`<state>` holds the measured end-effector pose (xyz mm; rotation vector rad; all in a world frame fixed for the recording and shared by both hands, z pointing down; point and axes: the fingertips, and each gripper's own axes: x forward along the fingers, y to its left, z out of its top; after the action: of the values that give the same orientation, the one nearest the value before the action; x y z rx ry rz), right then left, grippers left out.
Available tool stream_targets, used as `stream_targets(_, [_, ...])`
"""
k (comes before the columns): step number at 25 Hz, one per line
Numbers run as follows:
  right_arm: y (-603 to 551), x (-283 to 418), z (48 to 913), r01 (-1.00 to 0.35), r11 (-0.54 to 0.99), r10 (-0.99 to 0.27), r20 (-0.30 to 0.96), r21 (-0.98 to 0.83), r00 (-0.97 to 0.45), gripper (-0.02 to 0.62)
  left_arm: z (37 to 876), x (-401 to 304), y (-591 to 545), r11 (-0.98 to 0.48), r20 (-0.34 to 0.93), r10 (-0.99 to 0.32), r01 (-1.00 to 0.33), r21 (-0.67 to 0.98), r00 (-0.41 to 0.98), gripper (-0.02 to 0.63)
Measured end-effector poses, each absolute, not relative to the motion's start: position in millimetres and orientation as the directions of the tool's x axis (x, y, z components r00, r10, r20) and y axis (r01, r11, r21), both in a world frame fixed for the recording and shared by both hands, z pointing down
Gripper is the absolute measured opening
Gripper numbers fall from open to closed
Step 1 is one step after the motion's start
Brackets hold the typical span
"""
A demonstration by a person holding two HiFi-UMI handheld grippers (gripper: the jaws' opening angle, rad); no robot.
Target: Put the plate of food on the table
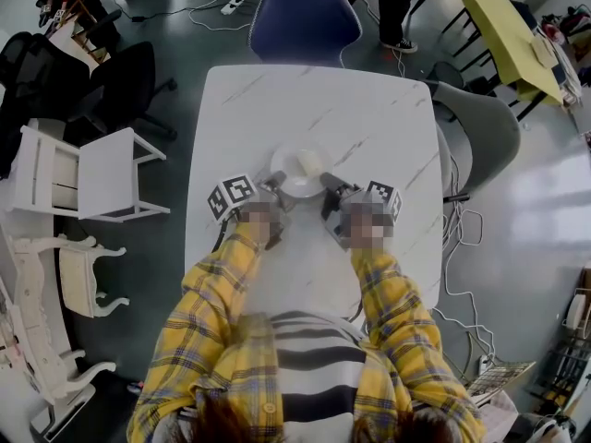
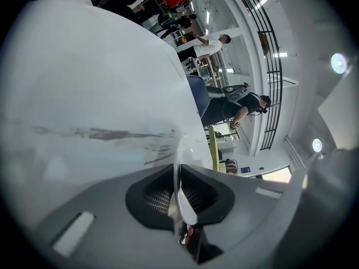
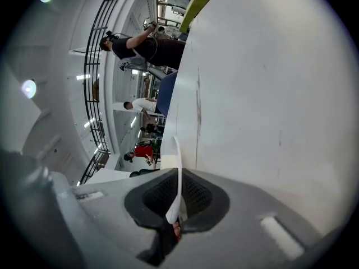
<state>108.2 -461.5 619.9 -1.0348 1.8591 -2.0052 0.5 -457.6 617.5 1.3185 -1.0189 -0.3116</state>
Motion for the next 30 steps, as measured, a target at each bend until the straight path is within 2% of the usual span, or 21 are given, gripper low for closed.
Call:
stream_targets(16, [-462,103,617,-0.297,-0.156,-0.586,0.330,-0.942,-0.740,0.008,618,-7,-454,0.287,0.438,-0.716,-0.343,0.894,0.544,0.034])
stream_targets(30, [-465,111,623,-0.328,-0.224,-0.622,0.394,-0.918,-0.676,0.012,621,-1,-442,0.332,0.467,-0.689,-0.331,0.883,0.555,0.028])
